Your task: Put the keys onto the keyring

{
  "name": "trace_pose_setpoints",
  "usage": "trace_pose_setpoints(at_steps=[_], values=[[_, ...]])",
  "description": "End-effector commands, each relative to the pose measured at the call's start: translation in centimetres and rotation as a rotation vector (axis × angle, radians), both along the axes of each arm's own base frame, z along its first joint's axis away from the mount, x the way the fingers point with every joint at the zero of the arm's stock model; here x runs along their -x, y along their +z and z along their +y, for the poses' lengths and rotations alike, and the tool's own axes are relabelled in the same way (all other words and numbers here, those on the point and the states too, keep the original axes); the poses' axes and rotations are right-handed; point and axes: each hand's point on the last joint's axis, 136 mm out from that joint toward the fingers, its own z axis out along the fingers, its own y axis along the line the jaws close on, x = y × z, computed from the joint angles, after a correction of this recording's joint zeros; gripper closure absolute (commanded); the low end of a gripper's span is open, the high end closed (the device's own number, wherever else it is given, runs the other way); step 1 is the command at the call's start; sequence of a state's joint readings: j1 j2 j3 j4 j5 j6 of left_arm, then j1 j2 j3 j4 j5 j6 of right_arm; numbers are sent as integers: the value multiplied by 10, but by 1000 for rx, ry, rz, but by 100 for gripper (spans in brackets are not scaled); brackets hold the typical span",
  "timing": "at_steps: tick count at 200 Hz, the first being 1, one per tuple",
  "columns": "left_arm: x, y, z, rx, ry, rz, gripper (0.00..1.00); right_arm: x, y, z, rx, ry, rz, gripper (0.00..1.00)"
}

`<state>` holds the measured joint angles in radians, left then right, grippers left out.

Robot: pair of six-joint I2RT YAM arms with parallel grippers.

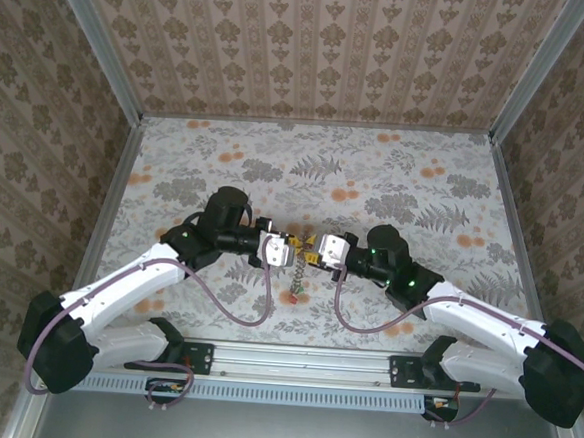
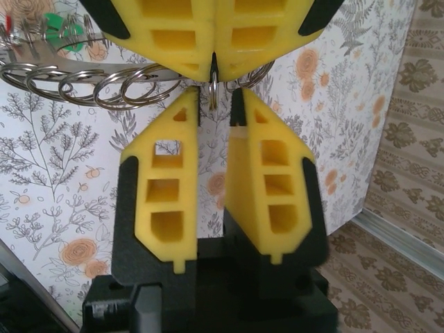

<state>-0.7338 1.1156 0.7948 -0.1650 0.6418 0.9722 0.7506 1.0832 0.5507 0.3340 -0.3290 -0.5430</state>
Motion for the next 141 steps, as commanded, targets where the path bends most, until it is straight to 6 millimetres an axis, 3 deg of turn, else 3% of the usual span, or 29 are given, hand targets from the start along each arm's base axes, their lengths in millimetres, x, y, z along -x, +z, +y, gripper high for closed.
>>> trace_pose_setpoints(at_steps=[1, 84, 130, 141], values=[[2, 16, -5, 20, -26, -23, 100, -2, 14, 3, -38, 2, -11, 74], [5, 20, -8, -7, -46, 43, 100, 1, 8, 7, -17, 21, 13, 81], [7, 22, -8, -22, -47, 91, 100, 0, 11, 7, -23, 15, 7, 100], [9, 22, -7, -31, -52, 112, 100, 0, 14, 7, -38, 15, 0, 100]])
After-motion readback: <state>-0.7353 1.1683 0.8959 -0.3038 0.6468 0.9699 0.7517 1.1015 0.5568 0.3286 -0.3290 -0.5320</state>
